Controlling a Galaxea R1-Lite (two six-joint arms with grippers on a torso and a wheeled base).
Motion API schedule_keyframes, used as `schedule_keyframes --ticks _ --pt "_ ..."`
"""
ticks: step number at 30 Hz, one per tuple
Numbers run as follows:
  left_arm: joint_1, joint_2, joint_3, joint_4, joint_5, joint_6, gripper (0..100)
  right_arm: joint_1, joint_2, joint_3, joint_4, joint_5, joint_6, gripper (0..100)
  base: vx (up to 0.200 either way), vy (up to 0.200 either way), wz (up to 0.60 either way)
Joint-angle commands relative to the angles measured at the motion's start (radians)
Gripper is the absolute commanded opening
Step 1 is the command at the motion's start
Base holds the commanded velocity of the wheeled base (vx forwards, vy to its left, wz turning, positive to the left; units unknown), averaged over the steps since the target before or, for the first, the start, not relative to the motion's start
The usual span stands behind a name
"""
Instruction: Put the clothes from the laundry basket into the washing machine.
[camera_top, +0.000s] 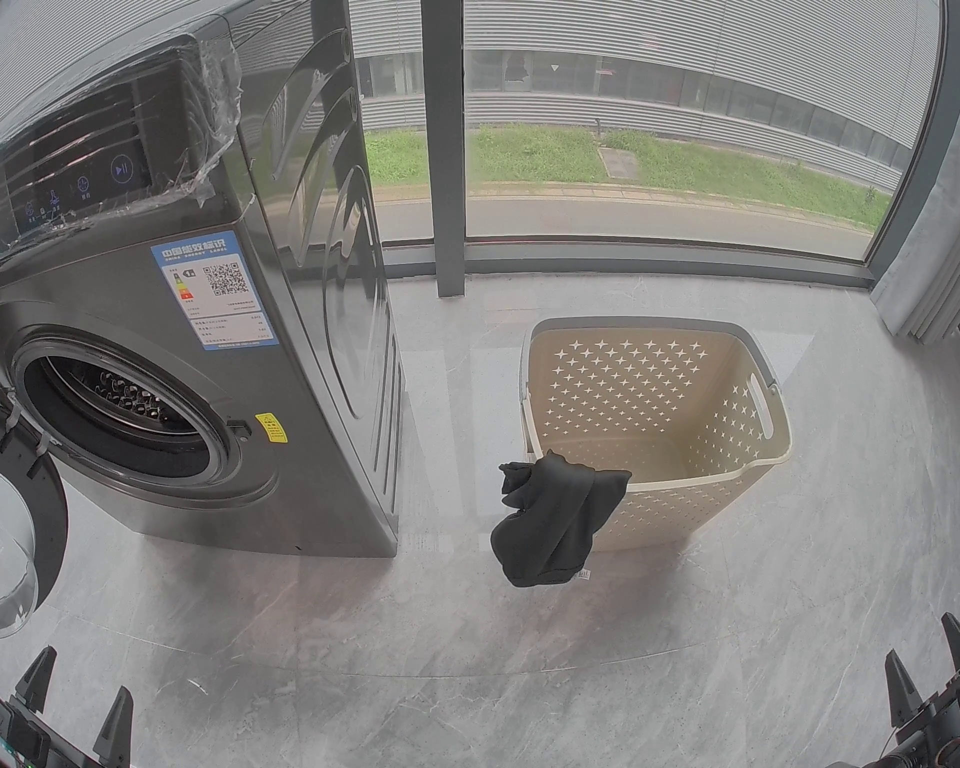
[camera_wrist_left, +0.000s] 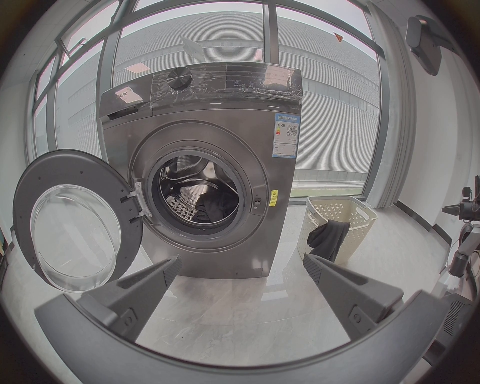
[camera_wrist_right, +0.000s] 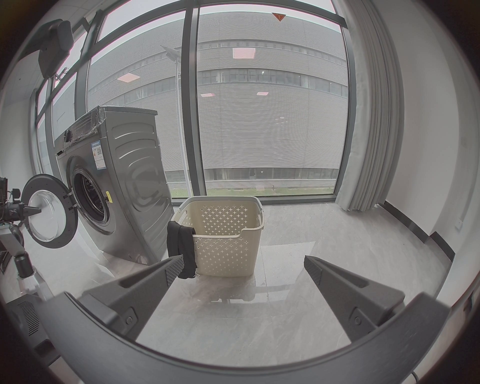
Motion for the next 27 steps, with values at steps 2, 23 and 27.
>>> schedule_keyframes --ticks 2,23,27 --pt "0.000 -0.009 0.013 0.000 0.000 0.000 100 0.000 -0.016 0.016 0.000 0.001 0.000 100 0.000 0.000 0.00" --pt "0.000 -0.009 0.013 0.000 0.000 0.000 100 0.000 -0.016 0.016 0.000 0.001 0.000 100 0.000 0.000 0.00" --pt "0.000 -0.009 0.013 0.000 0.000 -0.002 100 0.000 -0.016 0.016 0.000 0.001 0.000 100 0.000 0.000 0.00"
